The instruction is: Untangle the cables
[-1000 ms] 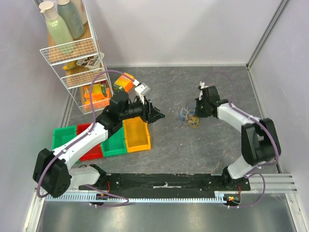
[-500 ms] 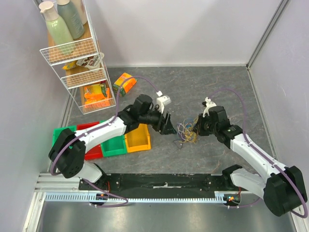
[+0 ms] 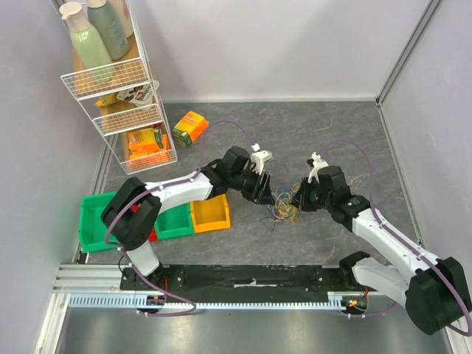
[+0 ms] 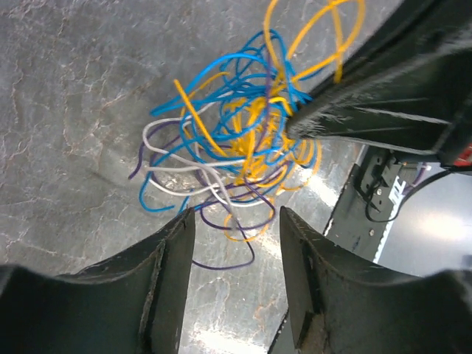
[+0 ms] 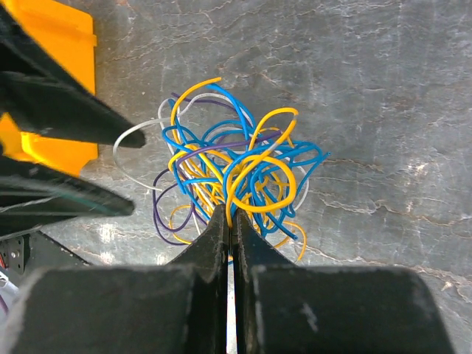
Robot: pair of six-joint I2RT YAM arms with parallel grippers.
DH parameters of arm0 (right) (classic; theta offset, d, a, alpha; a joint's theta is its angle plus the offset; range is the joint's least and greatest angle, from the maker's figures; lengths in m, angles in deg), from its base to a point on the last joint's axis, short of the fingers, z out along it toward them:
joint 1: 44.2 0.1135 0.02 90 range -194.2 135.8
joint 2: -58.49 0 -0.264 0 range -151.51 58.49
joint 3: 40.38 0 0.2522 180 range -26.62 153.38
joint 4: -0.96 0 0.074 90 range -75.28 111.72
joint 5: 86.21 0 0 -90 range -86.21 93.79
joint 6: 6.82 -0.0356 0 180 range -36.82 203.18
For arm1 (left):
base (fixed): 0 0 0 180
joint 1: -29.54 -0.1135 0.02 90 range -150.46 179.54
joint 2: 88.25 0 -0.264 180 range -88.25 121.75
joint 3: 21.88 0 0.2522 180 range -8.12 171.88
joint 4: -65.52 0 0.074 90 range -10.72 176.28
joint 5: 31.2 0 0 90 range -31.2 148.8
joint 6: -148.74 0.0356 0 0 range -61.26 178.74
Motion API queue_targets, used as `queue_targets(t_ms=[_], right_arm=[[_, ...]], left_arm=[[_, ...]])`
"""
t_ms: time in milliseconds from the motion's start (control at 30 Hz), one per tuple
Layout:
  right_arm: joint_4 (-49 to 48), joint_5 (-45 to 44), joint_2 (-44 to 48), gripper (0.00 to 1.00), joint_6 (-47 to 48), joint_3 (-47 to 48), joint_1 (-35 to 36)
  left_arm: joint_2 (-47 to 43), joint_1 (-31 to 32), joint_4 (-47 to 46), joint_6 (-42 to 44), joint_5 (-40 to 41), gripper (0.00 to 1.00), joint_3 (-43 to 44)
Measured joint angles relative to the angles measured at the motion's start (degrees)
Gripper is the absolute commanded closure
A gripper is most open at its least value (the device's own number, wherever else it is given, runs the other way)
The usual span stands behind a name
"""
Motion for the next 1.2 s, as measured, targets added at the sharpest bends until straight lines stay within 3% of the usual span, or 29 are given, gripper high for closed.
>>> queue_targets(t_ms=[67,133,233,467,567,733,867,967,1200], right_arm=[[-0.13,0.39,0.57,1.00,-0.33,-0.09,0.37],[-0.22,0.61,0.94,0.97,-0.48,-0.09,0.81],[-0.33,0.74,1.07,0.86,-0.63,-0.09,1.40],[0.02,-3.76,0.74,0.82,-1.09,-0.09,1.66],[0.04,-6.03,-0.63,0.79,-1.40,-0.09,1.66],[0.33,-12.59,-3.69,0.62,-0.98,-0.09,1.66],[0.57,-17.22,-7.26,0.57,-0.24,0.07,1.66],[0.68,-19.50,-9.35,0.52,0.02,0.74,1.68],[2.25,-30.40,-12.98,0.43,-0.61,4.94,0.87]], left_arm=[[1.29,-0.02,0.00,-0.07,0.85,0.54,0.17],[1.75,-0.02,0.13,-0.11,1.31,0.77,0.17],[1.79,-0.28,0.42,0.24,2.14,0.97,0.37],[-4.66,-0.46,3.78,2.36,6.03,0.98,0.07],[-15.76,-0.50,4.81,2.29,6.82,0.98,-2.89],[-35.06,-0.48,6.62,0.00,7.10,0.98,-6.27],[-47.23,-0.50,9.57,-1.66,7.23,0.98,-5.46],[-50.64,-0.48,13.55,-2.62,6.97,0.98,0.28],[-49.16,-0.50,19.50,-2.84,7.28,0.98,23.96]])
